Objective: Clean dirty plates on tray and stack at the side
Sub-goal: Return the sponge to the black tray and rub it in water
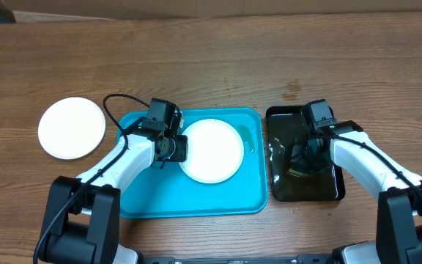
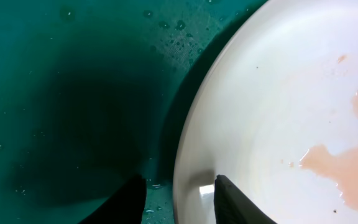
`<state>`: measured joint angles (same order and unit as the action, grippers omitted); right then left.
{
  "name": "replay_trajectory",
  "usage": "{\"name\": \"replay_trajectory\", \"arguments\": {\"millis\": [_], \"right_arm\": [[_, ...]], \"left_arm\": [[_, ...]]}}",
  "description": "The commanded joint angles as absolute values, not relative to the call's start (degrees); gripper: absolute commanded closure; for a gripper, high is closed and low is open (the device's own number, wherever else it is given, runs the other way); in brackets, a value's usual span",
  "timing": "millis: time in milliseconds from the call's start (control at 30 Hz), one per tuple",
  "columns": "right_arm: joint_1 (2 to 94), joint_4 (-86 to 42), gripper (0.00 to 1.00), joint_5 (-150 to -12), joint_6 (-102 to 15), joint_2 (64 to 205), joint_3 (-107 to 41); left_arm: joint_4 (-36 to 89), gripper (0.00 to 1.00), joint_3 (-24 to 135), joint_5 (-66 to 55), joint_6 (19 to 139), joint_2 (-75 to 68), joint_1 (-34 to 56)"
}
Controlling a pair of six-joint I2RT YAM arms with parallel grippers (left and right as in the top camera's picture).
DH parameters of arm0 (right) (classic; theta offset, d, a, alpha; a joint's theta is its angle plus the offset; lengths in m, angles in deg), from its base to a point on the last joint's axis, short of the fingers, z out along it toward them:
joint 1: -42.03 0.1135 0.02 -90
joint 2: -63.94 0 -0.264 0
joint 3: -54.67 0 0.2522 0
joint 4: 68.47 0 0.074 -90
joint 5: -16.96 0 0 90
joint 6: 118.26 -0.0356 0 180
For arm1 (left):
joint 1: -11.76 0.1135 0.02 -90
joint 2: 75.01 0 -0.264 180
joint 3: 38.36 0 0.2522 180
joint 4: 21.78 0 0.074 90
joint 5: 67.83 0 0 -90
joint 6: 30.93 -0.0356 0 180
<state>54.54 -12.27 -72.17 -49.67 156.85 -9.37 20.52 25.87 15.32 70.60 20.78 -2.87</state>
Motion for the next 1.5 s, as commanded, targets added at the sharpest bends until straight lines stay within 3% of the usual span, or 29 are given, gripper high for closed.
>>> {"name": "replay_trajectory", "arguments": {"millis": [0,33,67,100,133,267,300,400,467,500,533,567,633,700,733,767,800,900,1133,1400,1467], "right_arm": [[54.81,-14.31,0.96,-71.56,-49.40,156.76,-9.35],[54.81,-14.70,0.69,-71.60,-49.43,156.76,-9.35],[54.81,-14.53,0.31,-71.71,-49.47,156.76,-9.35],[54.81,-13.85,0.05,-72.11,-49.47,156.76,-9.35],[54.81,-12.56,0.01,-73.00,-49.49,156.76,-9.35],[54.81,-6.50,0.01,-77.48,-49.51,156.76,-9.35],[54.81,-5.30,0.06,-78.12,-49.49,156.76,-9.35],[54.81,-3.12,0.38,-78.27,-49.45,156.76,-9.33],[54.81,-3.25,0.74,-78.25,-49.45,156.76,-9.28],[54.81,-3.62,0.87,-78.25,-49.45,156.76,-9.28],[54.81,-4.14,0.96,-78.25,-49.43,156.76,-9.31],[54.81,-4.58,0.96,-78.27,-49.45,156.76,-9.31],[54.81,-4.43,0.95,-78.27,-49.43,156.74,-9.81],[54.61,-2.70,0.81,-78.25,-48.92,156.74,-11.49],[54.50,-1.59,0.61,-78.23,-48.75,156.74,-12.54],[54.46,-0.36,0.33,-78.03,-48.75,156.74,-13.87],[54.43,0.45,0.18,-78.03,-48.66,156.74,-15.05],[54.43,1.39,0.00,-77.50,-47.28,156.74,-17.94],[54.43,-6.44,0.00,-69.55,-47.33,157.17,-17.48],[54.46,-22.11,0.00,-69.48,-47.59,157.52,-8.83],[54.43,-25.32,0.05,-69.72,-47.79,157.52,-6.75]], "left_arm": [[20.41,0.62,25.35,15.08,69.36,21.26,-3.37],[20.43,0.61,25.35,15.08,69.36,21.26,-3.37],[20.47,0.60,25.35,15.08,69.36,21.26,-3.37],[20.54,0.58,25.35,15.08,69.36,21.26,-3.37],[20.65,0.57,25.35,15.08,69.36,21.26,-3.37],[20.63,0.55,25.35,15.08,69.38,21.26,-3.37],[20.58,0.55,25.35,15.06,69.38,21.26,-3.37],[20.43,0.55,25.35,15.06,69.40,21.26,-3.37],[20.45,0.54,25.35,15.08,69.40,21.26,-3.37],[20.45,0.54,25.35,15.08,69.40,21.26,-3.37],[20.47,0.54,25.35,15.08,69.40,21.26,-3.37],[20.50,0.53,25.35,15.08,69.38,21.26,-3.37],[20.67,0.53,25.35,15.08,69.38,21.26,-3.37],[20.71,0.53,25.35,15.08,69.38,21.26,-3.37],[20.71,0.53,25.35,15.08,69.38,21.26,-3.37],[20.67,0.53,25.35,15.08,69.38,21.26,-3.37],[20.63,0.53,25.35,15.08,69.38,21.26,-3.37],[20.61,0.53,25.35,15.08,69.40,21.26,-3.37],[20.65,0.53,25.35,15.08,69.38,21.26,-3.37],[20.63,0.50,25.35,15.06,69.38,21.26,-3.37],[20.63,0.50,25.35,15.08,69.38,21.26,-3.37]]}}
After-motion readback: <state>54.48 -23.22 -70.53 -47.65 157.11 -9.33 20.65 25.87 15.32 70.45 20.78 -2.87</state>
